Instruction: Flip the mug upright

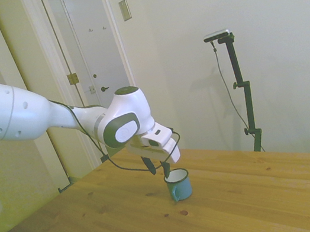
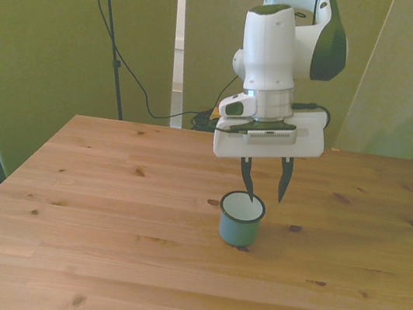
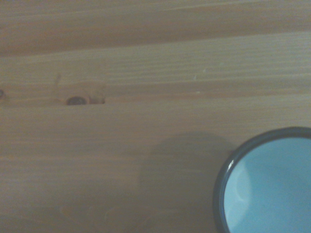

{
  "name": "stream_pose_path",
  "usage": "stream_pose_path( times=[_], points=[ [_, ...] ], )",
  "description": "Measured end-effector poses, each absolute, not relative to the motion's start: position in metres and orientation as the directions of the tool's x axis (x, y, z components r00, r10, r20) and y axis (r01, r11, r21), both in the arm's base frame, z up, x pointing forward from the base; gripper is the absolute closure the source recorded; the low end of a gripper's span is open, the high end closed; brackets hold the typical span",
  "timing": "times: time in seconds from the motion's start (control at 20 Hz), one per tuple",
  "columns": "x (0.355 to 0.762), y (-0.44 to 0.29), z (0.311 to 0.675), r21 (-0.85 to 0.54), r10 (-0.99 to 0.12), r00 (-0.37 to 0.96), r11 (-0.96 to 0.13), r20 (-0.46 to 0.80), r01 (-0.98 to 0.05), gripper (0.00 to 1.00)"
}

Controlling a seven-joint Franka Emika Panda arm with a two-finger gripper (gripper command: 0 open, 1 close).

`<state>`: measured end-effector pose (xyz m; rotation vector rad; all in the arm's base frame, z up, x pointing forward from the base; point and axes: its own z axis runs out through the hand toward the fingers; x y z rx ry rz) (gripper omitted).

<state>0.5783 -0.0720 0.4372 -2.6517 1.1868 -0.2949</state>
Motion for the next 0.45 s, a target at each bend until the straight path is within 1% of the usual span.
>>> stream_pose_path(
  times=[0.2,0.45],
  points=[
    [0.537,-0.051,0.444,-0.297,-0.738,0.663,-0.666,0.129,-0.684,0.0],
    [0.493,-0.03,0.431,-0.304,-0.735,0.655,-0.673,0.174,-0.675,0.0]
  ],
)
